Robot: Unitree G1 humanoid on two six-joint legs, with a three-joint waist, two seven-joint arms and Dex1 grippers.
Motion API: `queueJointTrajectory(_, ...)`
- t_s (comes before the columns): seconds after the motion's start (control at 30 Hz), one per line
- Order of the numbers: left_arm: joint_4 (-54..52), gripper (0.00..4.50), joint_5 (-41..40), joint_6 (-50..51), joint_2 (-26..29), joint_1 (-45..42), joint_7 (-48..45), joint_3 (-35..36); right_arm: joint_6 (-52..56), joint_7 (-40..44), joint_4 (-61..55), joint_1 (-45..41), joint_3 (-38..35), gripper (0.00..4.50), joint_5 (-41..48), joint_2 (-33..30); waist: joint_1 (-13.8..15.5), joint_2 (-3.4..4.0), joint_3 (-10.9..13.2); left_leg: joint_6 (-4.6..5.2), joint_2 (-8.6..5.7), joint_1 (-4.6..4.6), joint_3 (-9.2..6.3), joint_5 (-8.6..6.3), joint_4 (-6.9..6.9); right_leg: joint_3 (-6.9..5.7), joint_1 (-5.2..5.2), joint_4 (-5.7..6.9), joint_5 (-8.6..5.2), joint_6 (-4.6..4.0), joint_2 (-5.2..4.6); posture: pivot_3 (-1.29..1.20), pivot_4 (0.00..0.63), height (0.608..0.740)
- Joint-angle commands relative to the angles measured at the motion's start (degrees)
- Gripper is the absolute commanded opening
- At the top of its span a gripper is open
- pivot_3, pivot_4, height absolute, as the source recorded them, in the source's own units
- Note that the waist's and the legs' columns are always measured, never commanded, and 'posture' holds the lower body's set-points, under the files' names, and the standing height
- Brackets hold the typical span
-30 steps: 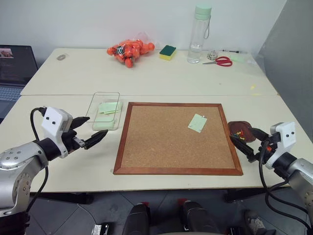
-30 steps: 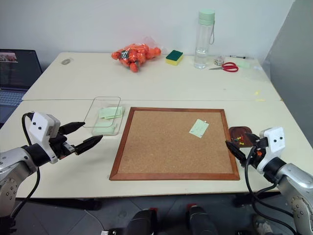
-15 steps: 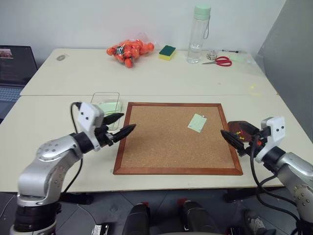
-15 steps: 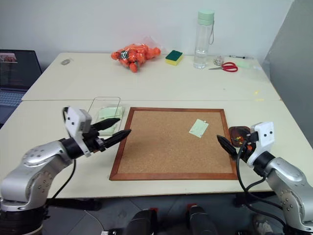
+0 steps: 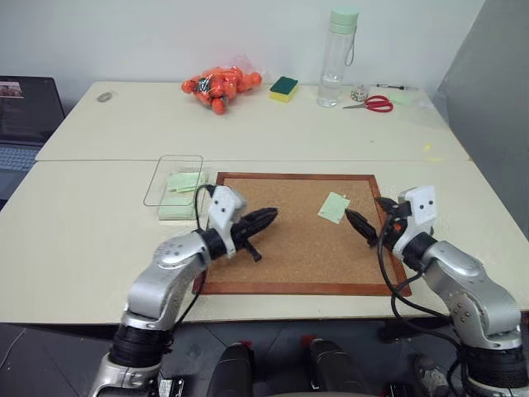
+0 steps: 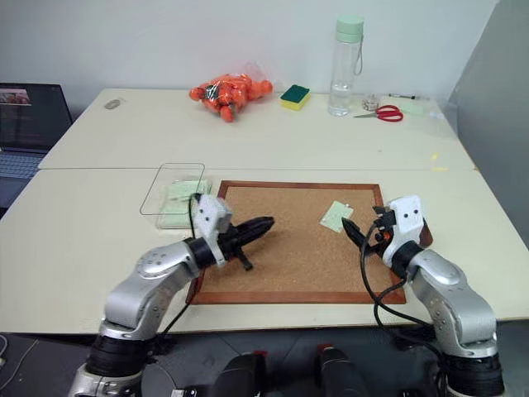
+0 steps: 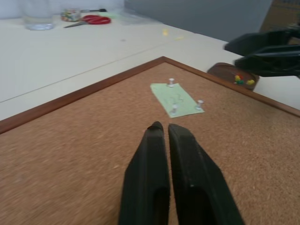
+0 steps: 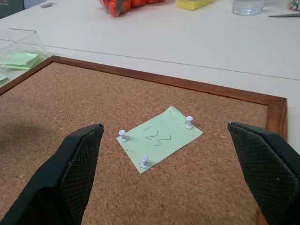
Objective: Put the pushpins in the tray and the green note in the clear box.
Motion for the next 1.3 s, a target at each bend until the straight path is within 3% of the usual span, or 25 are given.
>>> queueJointTrajectory(0.03,5.38,0.03,4.76,-5.29,-1.16,-2.01,0.63,-2.16,-2.72,-0.69,3.25,-2.99,1.61,4.5,-3.6,0.51,-0.07,0.0,0.0,0.0,-0.02,0.0,0.01,0.0,0.0,0.0,0.0,0.0,0.0,0.0,0.01,0.0,0.15,0.74)
queueJointTrajectory(0.33,14.8,0.03,10.36,-5.71,-3.2,-2.83,-0.92,-7.46,-6.82,-0.55,14.98,-10.67,3.35,4.5,-8.76,2.86,-0.02,0.01,-0.01,0.0,-0.01,0.01,0.02,0.0,0.01,0.03,0.0,0.01,0.03,0.02,0.03,0.0,0.15,0.74)
queueJointTrajectory(0.83,16.93,0.03,7.39,-6.6,-5.35,2.15,-4.01,-3.98,-14.22,0.64,29.1,-16.64,3.89,4.5,-12.89,7.15,-0.05,0.49,-0.36,0.0,-0.01,0.06,0.05,0.0,-0.01,0.07,0.05,0.01,0.03,0.02,0.0,0.0,0.15,0.74)
queueJointTrajectory(1.3,14.15,0.0,7.88,-5.62,-5.62,1.91,-3.19,-3.9,-17.37,1.86,36.49,-19.29,3.38,1.72,-14.19,8.79,-0.49,0.74,-0.56,0.0,-0.02,0.1,0.09,0.0,-0.01,0.11,0.06,0.01,0.03,0.02,0.02,0.0,0.15,0.74)
